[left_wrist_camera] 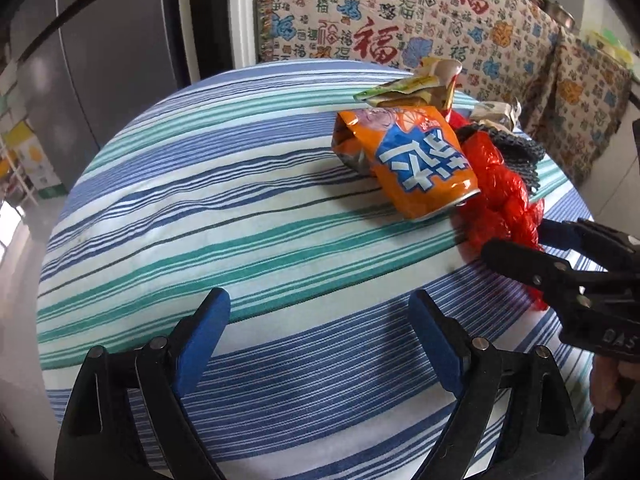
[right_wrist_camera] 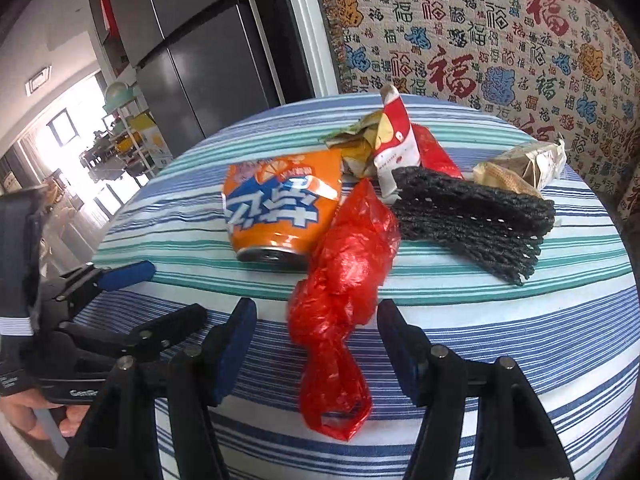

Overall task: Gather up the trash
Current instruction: 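Grasp the orange Fanta can with the left gripper while the right grasps the red plastic bag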

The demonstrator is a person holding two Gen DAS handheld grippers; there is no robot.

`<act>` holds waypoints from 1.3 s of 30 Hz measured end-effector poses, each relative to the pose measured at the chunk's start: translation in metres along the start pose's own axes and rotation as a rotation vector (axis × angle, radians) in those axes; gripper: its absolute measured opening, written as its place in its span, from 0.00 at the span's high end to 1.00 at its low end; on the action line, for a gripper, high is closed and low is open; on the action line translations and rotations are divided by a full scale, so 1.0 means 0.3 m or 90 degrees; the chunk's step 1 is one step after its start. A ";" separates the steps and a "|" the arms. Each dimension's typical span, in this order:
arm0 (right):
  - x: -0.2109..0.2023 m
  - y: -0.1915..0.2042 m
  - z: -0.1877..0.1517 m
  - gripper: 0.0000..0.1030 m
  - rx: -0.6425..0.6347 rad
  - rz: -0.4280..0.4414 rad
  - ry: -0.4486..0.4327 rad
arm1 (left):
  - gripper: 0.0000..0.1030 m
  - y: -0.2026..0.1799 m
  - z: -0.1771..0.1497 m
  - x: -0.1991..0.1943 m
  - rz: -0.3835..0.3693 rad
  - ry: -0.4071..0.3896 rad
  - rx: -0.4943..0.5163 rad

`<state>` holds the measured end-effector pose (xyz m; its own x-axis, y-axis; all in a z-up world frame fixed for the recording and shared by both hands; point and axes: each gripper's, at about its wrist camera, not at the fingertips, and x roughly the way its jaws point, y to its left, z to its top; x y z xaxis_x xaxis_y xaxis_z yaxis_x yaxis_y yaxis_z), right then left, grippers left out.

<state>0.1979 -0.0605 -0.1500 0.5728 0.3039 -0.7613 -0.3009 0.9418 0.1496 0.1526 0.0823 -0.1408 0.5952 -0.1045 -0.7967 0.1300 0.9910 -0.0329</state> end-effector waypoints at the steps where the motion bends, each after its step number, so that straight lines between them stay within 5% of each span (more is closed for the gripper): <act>1: 0.004 -0.012 -0.003 0.68 -0.003 -0.011 0.005 | 0.08 -0.004 0.000 0.001 -0.002 0.001 0.006; 9: -0.144 -0.189 -0.062 0.69 0.011 -0.123 0.029 | 0.02 0.009 0.026 0.004 -0.080 0.004 0.028; 15: -0.192 -0.243 -0.134 0.66 0.001 -0.149 0.046 | 0.02 0.006 0.142 -0.042 -0.181 -0.052 -0.009; 18: -0.187 -0.235 -0.143 0.64 -0.017 -0.161 0.049 | 0.03 -0.058 0.194 -0.030 -0.179 -0.057 0.010; 26: -0.186 -0.209 -0.139 0.51 -0.036 -0.168 0.030 | 0.38 -0.119 0.258 0.069 -0.142 -0.039 -0.009; 28: -0.189 -0.212 -0.136 0.51 -0.040 -0.169 0.024 | 0.51 -0.112 0.252 0.066 -0.155 -0.050 -0.013; 30: -0.188 -0.224 -0.133 0.51 -0.037 -0.172 0.021 | 0.76 -0.099 0.254 0.036 -0.165 -0.070 -0.016; 39: -0.219 -0.294 -0.122 0.51 0.020 -0.157 0.010 | 0.80 -0.081 0.147 -0.109 -0.136 -0.091 0.015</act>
<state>0.1590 -0.1689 -0.1363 0.6145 0.0621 -0.7865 -0.1290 0.9914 -0.0225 0.1650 0.0578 -0.0874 0.6578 -0.3245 -0.6797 0.2828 0.9428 -0.1764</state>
